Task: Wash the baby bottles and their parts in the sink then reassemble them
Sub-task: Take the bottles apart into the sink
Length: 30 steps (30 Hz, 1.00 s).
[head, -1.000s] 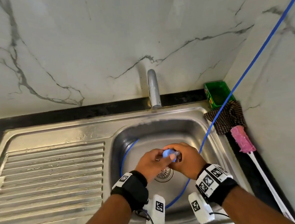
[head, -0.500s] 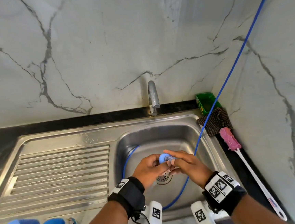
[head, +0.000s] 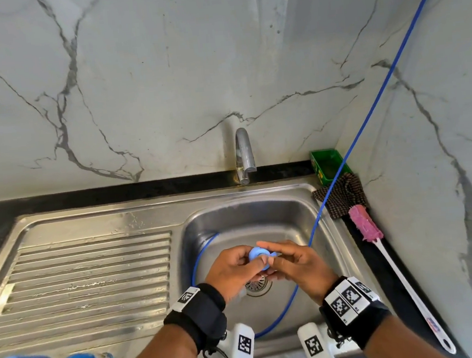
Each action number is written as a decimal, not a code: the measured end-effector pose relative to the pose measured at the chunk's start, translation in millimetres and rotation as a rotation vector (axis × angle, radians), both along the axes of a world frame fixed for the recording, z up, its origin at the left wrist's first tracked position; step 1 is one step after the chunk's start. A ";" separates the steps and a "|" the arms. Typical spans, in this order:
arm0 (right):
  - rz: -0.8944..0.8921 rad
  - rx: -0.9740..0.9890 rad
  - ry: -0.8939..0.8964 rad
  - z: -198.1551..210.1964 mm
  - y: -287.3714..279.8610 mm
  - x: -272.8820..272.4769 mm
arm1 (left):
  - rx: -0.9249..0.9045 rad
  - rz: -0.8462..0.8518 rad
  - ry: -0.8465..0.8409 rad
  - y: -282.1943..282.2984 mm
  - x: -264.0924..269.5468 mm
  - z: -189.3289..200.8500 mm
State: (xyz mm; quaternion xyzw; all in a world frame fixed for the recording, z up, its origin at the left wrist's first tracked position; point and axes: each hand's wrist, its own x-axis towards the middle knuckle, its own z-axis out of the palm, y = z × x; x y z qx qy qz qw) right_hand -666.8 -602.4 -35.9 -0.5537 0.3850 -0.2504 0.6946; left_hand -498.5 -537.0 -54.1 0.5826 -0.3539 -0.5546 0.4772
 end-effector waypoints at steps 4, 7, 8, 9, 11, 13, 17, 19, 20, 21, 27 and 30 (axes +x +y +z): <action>-0.031 0.029 0.019 -8.2 -7.4 4.6 | -0.007 -0.005 -0.008 -5.5 3.5 -4.6; -0.016 0.017 0.022 -11.0 -12.5 10.0 | -0.008 -0.020 0.025 -11.6 10.2 -4.9; -0.016 0.004 0.029 -11.9 -15.9 10.1 | -0.006 -0.035 0.021 -14.6 9.0 -4.4; -0.023 -0.005 0.035 -13.0 -20.4 10.4 | -0.007 -0.055 0.019 -17.7 9.0 -4.2; -0.035 -0.018 0.057 -18.9 -28.1 14.8 | 0.008 -0.064 0.031 -21.7 13.6 -3.6; -0.043 -0.030 0.097 -23.2 -34.1 19.0 | 0.011 -0.046 -0.002 -29.6 15.0 -8.7; -0.072 -0.132 0.230 -43.5 -43.5 29.6 | 0.041 -0.011 -0.147 -39.8 14.8 -17.8; -0.061 -0.179 0.273 -54.1 -47.3 35.1 | 0.073 0.027 -0.194 -44.1 14.4 -25.2; -0.049 -0.159 0.260 -56.8 -48.7 36.1 | 0.095 0.050 -0.210 -44.4 15.1 -28.7; -0.029 -0.122 0.237 -58.4 -50.3 37.2 | 0.104 0.075 -0.215 -45.2 16.7 -32.4; 0.024 -0.005 0.162 -69.1 -57.6 38.4 | 0.198 0.119 -0.059 -49.8 26.4 -45.6; -0.005 0.118 0.113 -70.9 -61.0 38.1 | 0.206 0.108 -0.011 -49.2 26.4 -46.6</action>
